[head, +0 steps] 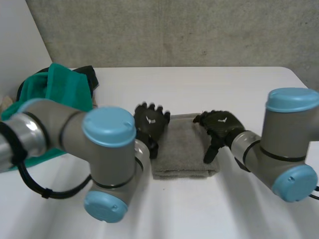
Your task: Fold the laundry.
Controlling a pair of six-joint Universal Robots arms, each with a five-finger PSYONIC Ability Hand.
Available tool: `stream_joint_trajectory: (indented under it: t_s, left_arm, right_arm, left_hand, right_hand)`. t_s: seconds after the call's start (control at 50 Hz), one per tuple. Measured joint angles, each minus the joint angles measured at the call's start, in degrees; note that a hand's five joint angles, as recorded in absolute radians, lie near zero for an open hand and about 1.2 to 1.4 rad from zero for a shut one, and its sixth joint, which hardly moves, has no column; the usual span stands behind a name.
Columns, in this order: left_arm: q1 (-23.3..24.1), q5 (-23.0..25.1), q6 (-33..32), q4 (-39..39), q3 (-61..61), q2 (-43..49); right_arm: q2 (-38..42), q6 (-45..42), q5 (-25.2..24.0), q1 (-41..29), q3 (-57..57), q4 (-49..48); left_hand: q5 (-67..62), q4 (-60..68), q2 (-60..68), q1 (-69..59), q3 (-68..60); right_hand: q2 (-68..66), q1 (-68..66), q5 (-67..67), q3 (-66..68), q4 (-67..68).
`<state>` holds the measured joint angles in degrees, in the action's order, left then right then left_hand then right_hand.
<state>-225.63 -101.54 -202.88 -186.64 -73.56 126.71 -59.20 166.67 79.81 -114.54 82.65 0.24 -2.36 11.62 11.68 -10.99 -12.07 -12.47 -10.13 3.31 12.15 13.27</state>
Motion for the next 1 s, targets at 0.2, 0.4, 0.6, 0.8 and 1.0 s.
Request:
stream_joint_trajectory:
  t_s: [0.2, 0.4, 0.6, 0.8, 1.0]
  left_arm:
    - [-3.3, 6.1, 0.7, -0.4, -2.6, -12.4]
    - [-8.2, 22.3, 5.6, 1.6, -3.0, -17.1]
    - [-10.6, 33.3, 10.9, 4.3, -2.7, -17.3]
    - [-10.1, 32.7, 10.5, 4.1, -3.2, -17.1]
    - [-9.9, 32.1, 10.4, 4.2, -3.4, -17.1]
  right_arm:
    - [-10.8, 11.3, -0.2, 7.3, 12.0, -5.7]
    - [-9.8, 19.3, -4.3, 10.2, 18.9, -6.9]
    - [-0.7, 22.5, -8.0, 7.3, 17.0, -11.7]
    - [2.2, 24.6, -7.3, 3.1, 12.5, -12.8]
    - [6.9, 26.9, -3.3, 0.7, 5.7, -13.9]
  left_hand:
    - [0.0, 0.0, 0.0, 0.0, 0.0]
    - [0.0, 0.0, 0.0, 0.0, 0.0]
    - [0.0, 0.0, 0.0, 0.0, 0.0]
    - [0.0, 0.0, 0.0, 0.0, 0.0]
    - [0.0, 0.0, 0.0, 0.0, 0.0]
  right_hand:
    - [0.0, 0.0, 0.0, 0.0, 0.0]
    - [0.0, 0.0, 0.0, 0.0, 0.0]
    - [0.0, 0.0, 0.0, 0.0, 0.0]
    - [0.0, 0.0, 0.0, 0.0, 0.0]
    - [-29.0, -24.1, 25.1, 29.8, 28.6]
